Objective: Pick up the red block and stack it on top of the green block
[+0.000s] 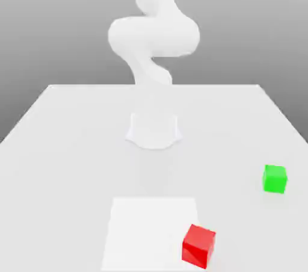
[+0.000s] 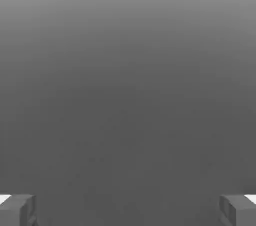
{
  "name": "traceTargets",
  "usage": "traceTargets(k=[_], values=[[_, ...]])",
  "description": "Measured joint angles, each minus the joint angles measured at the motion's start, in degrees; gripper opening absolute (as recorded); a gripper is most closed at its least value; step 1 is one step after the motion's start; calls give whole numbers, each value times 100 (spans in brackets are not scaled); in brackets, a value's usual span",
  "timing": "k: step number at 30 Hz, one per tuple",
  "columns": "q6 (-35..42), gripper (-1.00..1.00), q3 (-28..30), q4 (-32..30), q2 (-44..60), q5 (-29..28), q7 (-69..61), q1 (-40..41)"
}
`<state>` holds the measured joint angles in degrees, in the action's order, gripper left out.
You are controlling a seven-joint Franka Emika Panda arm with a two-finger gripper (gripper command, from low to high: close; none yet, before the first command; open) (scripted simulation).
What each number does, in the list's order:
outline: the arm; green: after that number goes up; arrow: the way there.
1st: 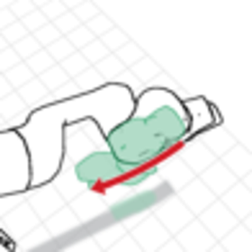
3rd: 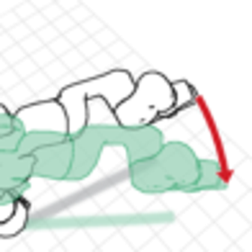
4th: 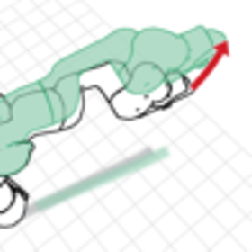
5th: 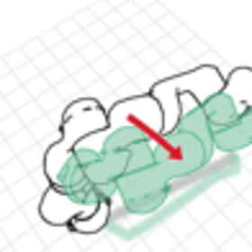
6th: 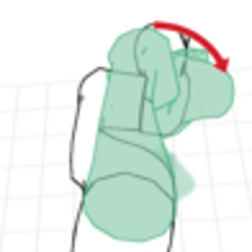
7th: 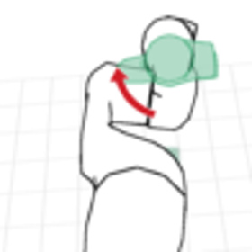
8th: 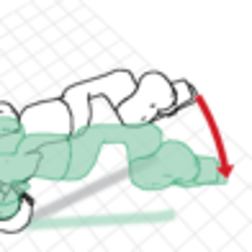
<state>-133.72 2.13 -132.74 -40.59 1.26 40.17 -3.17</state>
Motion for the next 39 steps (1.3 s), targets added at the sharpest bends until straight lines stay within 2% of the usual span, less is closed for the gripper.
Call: traceTargets(k=[9, 16, 20, 25, 29, 30, 36, 39], values=[[-698, 0, 602, -345, 1920, 526, -2110, -988], [-1233, 0, 669, -609, 3380, 846, -3662, -1374], [-1560, 0, 606, -767, 4179, 791, -4379, -1541], [-2011, 0, 582, -956, 5123, 357, -4968, -1580], [-2646, 0, 425, -873, 5935, 469, -5190, -1474], [-2815, -100, 362, -844, 6141, 524, -5235, -1423], [-2889, -100, 331, -828, 6244, 550, -5255, -1397], [-2593, -100, 418, -884, 5885, 422, -5165, -1462]])
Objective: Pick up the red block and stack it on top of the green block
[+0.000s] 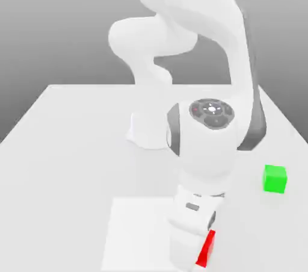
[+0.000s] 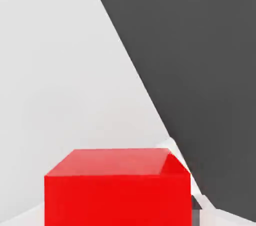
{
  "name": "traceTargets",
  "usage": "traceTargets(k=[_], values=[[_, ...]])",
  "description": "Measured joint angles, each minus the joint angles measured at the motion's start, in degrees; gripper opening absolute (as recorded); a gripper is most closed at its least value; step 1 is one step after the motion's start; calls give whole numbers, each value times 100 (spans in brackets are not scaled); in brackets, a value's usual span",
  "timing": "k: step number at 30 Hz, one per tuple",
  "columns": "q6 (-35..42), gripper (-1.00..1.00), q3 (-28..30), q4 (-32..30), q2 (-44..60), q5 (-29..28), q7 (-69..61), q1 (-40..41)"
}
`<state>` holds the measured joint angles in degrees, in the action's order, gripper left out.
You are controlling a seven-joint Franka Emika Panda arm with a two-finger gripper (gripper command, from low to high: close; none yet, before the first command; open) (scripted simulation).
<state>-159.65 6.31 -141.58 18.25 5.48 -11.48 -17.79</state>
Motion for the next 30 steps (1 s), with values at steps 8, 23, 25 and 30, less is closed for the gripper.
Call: traceTargets(k=[8, 23, 25, 30], values=[[659, -100, -739, -675, -1278, -190, 311, -931], [-384, 100, -1288, -1485, -1104, -839, 1026, -2752], [-384, 100, -1288, -1485, -1104, -839, 1026, -2752], [-95, 100, -1322, -1501, -1419, -699, 926, -2755]])
